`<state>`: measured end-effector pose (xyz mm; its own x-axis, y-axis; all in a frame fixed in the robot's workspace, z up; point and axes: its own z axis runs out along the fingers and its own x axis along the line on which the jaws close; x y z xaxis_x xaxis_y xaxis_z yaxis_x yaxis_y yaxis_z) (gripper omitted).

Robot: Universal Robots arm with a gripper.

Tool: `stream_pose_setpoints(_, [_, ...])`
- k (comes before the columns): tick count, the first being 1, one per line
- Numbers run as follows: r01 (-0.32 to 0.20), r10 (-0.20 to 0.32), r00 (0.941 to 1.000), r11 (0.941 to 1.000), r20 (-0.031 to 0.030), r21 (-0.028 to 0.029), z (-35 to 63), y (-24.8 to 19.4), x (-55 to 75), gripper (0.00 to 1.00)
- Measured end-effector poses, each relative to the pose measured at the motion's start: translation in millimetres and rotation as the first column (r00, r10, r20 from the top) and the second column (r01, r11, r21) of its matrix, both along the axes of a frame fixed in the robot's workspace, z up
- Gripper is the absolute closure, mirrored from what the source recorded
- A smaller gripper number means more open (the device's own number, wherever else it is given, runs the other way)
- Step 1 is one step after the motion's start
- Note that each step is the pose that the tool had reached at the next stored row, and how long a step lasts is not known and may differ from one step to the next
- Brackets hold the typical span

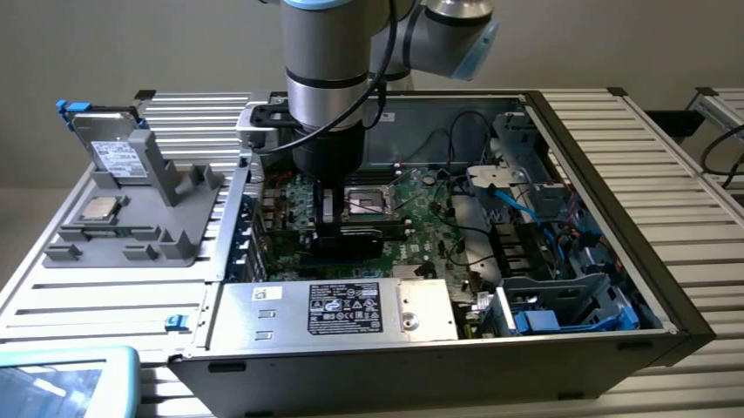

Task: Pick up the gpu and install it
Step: 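Insert the gpu into the slot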

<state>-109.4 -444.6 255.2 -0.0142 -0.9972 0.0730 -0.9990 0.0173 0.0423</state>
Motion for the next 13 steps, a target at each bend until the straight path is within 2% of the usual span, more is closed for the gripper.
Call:
stream_pose_setpoints(7, [0.000, 0.000, 1.0000, 1.0000, 0.0004, 0.0008, -0.3, 0.1, -0.1, 0.71])
stream_pose_setpoints(8, [0.000, 0.000, 1.0000, 1.0000, 0.0003, 0.0005, -0.2, 0.1, -0.1, 0.65])
stream_pose_setpoints(10, [0.000, 0.000, 1.0000, 1.0000, 0.0001, 0.0002, -0.1, 0.0, 0.0, 0.65])
stream_pose_setpoints(11, [0.000, 0.000, 1.0000, 1.0000, 0.0000, 0.0000, 0.0, 0.0, 0.0, 0.58])
stream_pose_setpoints(13, [0.000, 0.000, 1.0000, 1.0000, 0.0000, 0.0001, 0.0, 0.0, 0.0, 0.58])
